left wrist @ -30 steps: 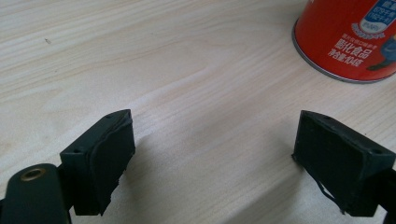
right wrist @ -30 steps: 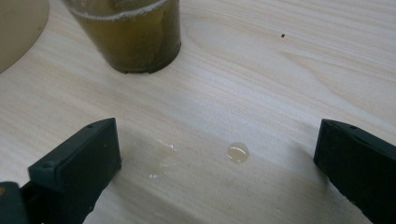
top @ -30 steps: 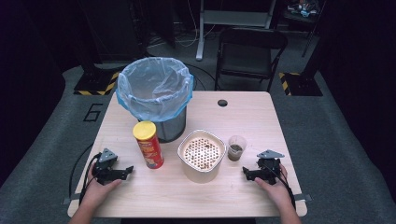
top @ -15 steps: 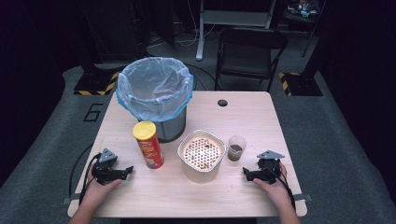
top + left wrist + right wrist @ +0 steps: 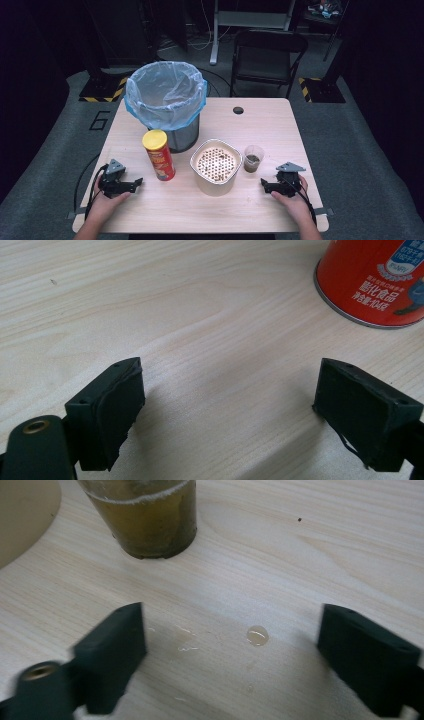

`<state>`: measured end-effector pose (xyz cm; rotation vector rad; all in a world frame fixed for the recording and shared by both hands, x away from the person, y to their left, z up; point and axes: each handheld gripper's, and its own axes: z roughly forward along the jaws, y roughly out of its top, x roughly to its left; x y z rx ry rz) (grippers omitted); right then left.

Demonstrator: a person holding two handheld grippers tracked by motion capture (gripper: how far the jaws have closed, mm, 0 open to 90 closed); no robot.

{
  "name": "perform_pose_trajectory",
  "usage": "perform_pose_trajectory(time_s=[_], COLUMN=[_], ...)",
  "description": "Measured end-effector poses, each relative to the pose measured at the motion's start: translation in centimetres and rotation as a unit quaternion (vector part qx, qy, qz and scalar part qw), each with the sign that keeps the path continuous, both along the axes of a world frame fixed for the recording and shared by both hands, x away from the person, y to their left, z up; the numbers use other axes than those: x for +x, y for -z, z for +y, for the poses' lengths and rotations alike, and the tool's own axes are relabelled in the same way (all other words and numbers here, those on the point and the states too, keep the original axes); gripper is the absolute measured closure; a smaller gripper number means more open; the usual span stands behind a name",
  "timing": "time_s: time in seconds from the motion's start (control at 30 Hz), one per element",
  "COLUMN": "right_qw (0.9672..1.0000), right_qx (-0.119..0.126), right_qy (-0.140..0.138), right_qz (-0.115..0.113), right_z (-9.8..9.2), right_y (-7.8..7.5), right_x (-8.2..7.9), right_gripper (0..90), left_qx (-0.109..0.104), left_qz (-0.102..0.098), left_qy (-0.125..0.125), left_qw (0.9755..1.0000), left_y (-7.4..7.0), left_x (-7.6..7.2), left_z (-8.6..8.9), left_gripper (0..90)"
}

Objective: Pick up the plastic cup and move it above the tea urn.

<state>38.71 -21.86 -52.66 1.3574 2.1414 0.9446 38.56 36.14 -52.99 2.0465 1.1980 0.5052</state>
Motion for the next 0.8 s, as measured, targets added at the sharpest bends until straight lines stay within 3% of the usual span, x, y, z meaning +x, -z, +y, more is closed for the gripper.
perform_pose_trajectory(time_s=[0.13,0.23,0.43,0.53,0.57,0.8], right_qw=[0.9999,0.9998,0.9992,0.9985,0.9987,0.9982], right_qx=[-0.005,0.008,0.02,0.03,0.021,0.021], right_qy=[-0.006,-0.014,-0.035,-0.045,-0.045,-0.051], right_qz=[0.012,0.015,-0.008,-0.006,-0.009,-0.022], right_z=[0.2,0.5,1.9,2.7,2.9,3.8], right_y=[-0.4,-1.3,-3.3,-3.7,-3.8,-4.3], right_x=[-0.2,-0.7,-1.1,-1.0,-0.9,0.5], right_gripper=[22.4,22.3,17.4,14.4,14.3,14.7], left_qx=[0.0,-0.004,0.002,0.002,0.001,0.002], left_qz=[0.0,-0.006,0.0,0.0,0.0,0.0], left_qy=[0.0,-0.006,0.001,-0.001,-0.001,0.001], left_qw=[1.0,1.0,1.0,1.0,1.0,1.0], left_y=[0.0,0.1,0.0,0.0,0.0,0.0], left_x=[0.0,-0.1,-0.1,-0.1,-0.1,-0.1], left_z=[0.0,-0.1,0.0,0.0,0.0,0.0], left_gripper=[12.2,12.2,12.2,12.2,12.2,12.2])
